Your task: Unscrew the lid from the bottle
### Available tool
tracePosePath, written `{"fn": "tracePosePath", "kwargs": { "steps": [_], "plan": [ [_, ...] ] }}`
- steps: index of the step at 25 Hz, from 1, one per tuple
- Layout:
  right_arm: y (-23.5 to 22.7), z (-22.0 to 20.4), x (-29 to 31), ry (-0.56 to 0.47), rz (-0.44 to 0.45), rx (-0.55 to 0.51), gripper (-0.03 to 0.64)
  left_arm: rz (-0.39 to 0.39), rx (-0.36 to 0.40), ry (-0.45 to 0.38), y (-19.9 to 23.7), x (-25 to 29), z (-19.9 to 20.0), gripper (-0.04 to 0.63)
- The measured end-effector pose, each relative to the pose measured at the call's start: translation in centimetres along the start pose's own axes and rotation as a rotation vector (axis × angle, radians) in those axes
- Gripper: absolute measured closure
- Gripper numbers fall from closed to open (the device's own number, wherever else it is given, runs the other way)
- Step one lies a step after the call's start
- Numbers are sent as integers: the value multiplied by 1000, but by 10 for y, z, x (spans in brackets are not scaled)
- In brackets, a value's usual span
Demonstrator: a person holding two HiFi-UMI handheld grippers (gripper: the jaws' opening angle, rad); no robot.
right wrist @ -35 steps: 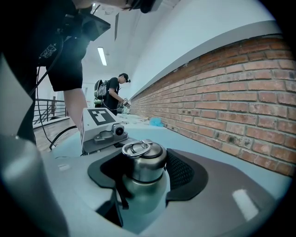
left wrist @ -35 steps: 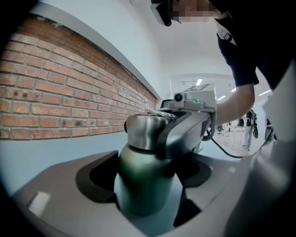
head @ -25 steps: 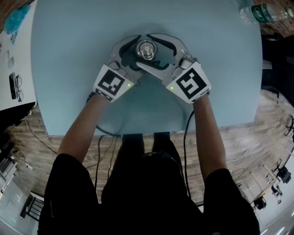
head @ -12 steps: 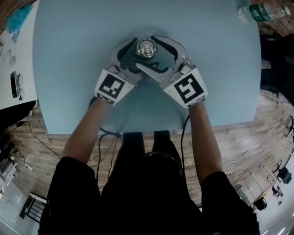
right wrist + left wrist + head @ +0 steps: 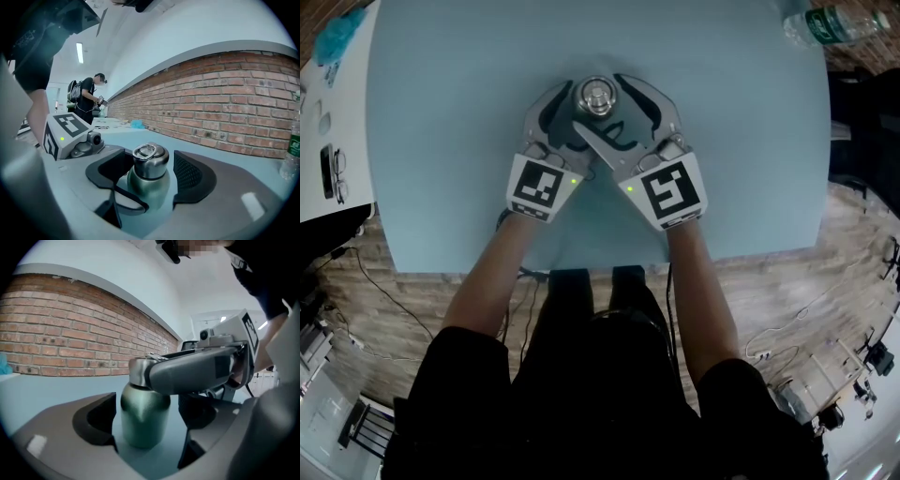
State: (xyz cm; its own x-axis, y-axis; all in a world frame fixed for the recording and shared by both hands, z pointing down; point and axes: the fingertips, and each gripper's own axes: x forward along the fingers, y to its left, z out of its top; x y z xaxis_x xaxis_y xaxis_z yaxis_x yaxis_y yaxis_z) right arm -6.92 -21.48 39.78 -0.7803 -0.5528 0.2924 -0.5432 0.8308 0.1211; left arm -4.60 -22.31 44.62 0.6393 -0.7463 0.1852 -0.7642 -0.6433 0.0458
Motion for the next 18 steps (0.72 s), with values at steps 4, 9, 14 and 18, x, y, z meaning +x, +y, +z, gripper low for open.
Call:
{"fn": "tracePosePath", "kwargs": {
  "steps": [4, 9, 14, 18],
  "plan": [
    [-4, 0, 2, -4, -52, 36, 299, 57, -34, -14, 4, 2, -1, 199],
    [-2, -1, 4, 3, -67, 70, 302, 93, -54, -24, 6, 2, 0, 202],
    [0, 2, 6, -7, -94, 75, 303, 110, -61, -30, 3, 1, 1, 205],
    [-3, -1, 7, 3, -125, 92, 307, 127, -62, -31, 2, 1, -1, 206]
  ]
}}
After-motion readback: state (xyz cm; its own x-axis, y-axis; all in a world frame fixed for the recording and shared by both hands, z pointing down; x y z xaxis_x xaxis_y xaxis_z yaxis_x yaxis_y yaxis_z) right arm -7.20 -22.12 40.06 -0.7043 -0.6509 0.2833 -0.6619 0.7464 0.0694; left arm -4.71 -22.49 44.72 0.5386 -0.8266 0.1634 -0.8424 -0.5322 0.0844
